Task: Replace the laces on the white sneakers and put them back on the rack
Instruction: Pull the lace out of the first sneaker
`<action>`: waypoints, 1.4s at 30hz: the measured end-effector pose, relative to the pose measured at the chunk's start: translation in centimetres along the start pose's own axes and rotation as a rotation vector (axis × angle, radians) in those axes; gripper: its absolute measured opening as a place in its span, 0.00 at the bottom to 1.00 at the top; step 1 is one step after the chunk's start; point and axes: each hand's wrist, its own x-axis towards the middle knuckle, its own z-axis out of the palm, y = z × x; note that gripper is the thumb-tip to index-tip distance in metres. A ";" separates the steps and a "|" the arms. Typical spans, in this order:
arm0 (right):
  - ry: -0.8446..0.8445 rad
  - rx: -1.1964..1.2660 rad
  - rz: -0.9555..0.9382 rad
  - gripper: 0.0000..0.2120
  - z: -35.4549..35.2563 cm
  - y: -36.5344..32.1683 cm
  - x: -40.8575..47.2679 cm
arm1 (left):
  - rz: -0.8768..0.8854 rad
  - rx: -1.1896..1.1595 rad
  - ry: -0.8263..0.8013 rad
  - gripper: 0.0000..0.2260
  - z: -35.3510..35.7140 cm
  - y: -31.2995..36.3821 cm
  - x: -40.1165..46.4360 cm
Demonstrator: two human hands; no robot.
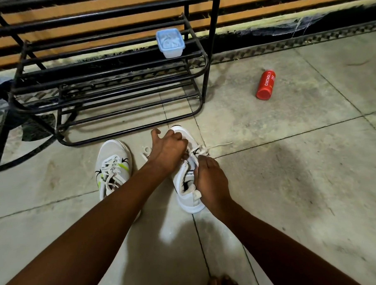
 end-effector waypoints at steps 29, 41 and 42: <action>-0.003 -0.293 -0.029 0.16 -1.0 -0.7 0.2 | 0.104 -0.265 0.137 0.04 -0.7 -4.6 -0.9; -0.082 -0.307 0.027 0.09 -1.3 -1.2 0.6 | -0.725 -1.126 0.778 0.08 -2.4 -2.4 -1.7; -0.101 -0.311 0.030 0.11 -1.3 -1.3 0.7 | -0.808 -1.481 0.758 0.09 -3.0 -2.4 -0.9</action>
